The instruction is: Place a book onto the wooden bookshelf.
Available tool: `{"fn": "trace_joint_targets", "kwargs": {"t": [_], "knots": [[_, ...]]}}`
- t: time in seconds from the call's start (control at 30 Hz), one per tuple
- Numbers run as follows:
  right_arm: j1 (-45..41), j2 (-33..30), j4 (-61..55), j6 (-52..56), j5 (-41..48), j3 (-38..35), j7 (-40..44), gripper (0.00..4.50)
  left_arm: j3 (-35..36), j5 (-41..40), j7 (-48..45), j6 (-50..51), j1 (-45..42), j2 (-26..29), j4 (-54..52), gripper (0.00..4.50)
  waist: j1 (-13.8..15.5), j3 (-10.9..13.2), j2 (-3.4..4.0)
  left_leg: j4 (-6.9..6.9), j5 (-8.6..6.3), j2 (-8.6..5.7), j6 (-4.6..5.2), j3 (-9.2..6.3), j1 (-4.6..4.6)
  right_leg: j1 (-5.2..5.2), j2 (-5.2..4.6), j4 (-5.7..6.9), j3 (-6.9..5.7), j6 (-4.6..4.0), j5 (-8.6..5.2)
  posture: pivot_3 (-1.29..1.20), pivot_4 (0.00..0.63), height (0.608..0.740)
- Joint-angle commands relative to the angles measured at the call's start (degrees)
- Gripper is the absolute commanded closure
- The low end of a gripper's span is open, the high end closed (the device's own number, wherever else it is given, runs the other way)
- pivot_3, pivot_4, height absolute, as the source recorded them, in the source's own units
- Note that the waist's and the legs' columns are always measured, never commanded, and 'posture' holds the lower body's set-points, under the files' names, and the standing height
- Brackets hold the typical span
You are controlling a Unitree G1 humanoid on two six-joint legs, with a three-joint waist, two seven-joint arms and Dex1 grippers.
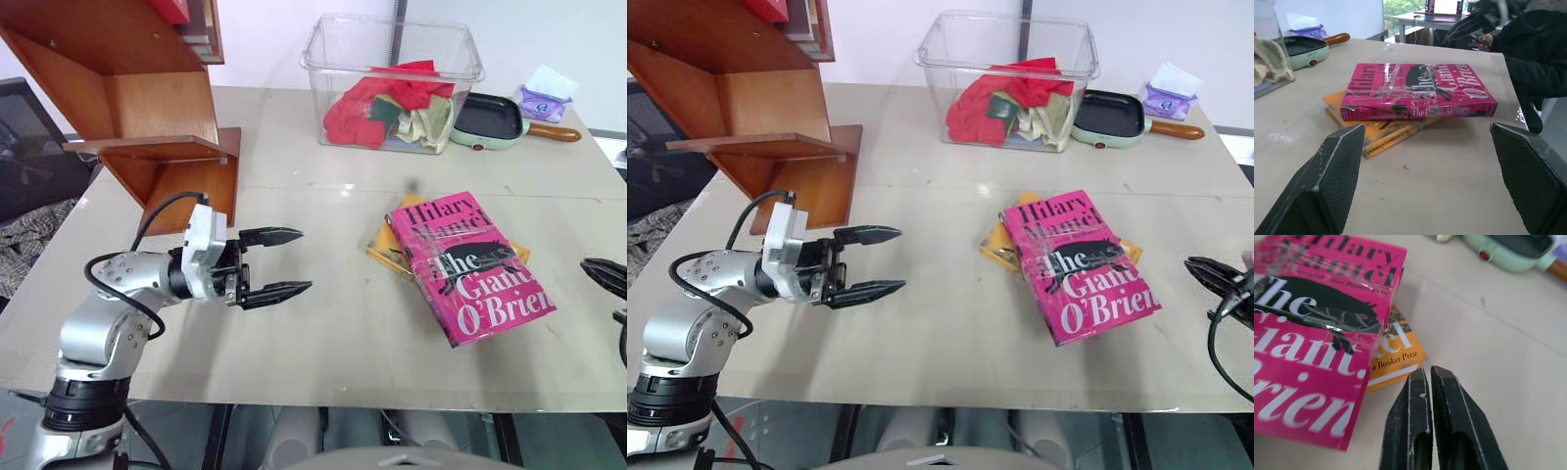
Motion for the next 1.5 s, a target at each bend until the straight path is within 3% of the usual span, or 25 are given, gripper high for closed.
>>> {"fn": "trace_joint_targets", "kwargs": {"t": [0.03,0.4,0.97,1.17,1.27,1.4,1.5], "knots": [[-7.01,-3.97,0.73,5.84,-0.76,5.57,-2.95,4.48,1.4,-1.43,-0.31,-0.98,0.27,0.42,-2.79,0.31,0.03,0.04,-0.05,0.0,0.0,-0.01,0.0,0.0,-0.01,-0.01,0.0,-0.01,-0.01,0.0,0.0,0.0,0.15,0.714],[-27.55,-6.43,10.46,10.79,-7.97,29.05,-2.18,4.48,2.04,-3.45,-0.09,-0.2,3.27,0.62,-6.04,0.31,0.25,0.1,-0.04,0.0,-0.01,0.0,0.02,0.0,-0.25,-0.18,0.0,-0.11,-0.09,-0.07,0.05,0.0,0.15,0.714],[-32.22,-1.46,5.96,17.93,-9.12,35.17,-4.41,4.48,-0.99,-0.64,4.95,0.54,3.02,0.56,-6.23,0.31,0.0,0.12,-0.04,0.0,-0.01,0.01,0.03,-0.05,-0.36,-0.26,0.06,-0.17,-0.17,0.07,0.16,0.0,0.15,0.714],[-28.27,-2.59,8.24,3.37,-13.04,31.34,-2.85,4.48,-2.04,1.15,6.65,1.72,4.88,1.21,-7.56,0.31,0.2,0.12,-0.03,-0.01,-0.02,0.01,0.03,-0.04,-0.41,-0.27,0.04,-0.25,-0.18,0.11,0.17,0.0,0.15,0.714],[-18.02,-3.96,12.01,-10.95,-11.04,17.98,5.37,3.7,-2.77,2.6,7.52,1.51,6.21,1.25,-8.26,0.31,0.94,0.14,0.01,0.0,-0.02,0.01,0.04,-0.05,-0.55,-0.27,-0.01,-0.36,-0.36,0.12,0.18,0.0,0.15,0.714],[-6.57,-2.55,12.01,-17.91,-5.59,3.87,15.25,1.69,-3.83,4.58,6.68,0.53,6.98,1.8,-7.15,0.31,0.79,0.14,0.03,0.0,-0.05,0.01,0.08,-0.13,-0.77,-0.27,-0.04,-0.65,-0.52,0.17,0.2,0.0,0.15,0.714],[1.9,-1.21,8.89,-20.88,-0.74,-6.21,24.01,0.44,-4.83,5.96,5.67,-0.19,6.33,1.96,-5.71,0.31,0.4,0.14,0.06,-0.01,-0.05,0.02,0.09,-0.16,-0.71,-0.21,-0.02,-0.65,-0.53,0.17,0.21,0.0,0.15,0.714]]}}
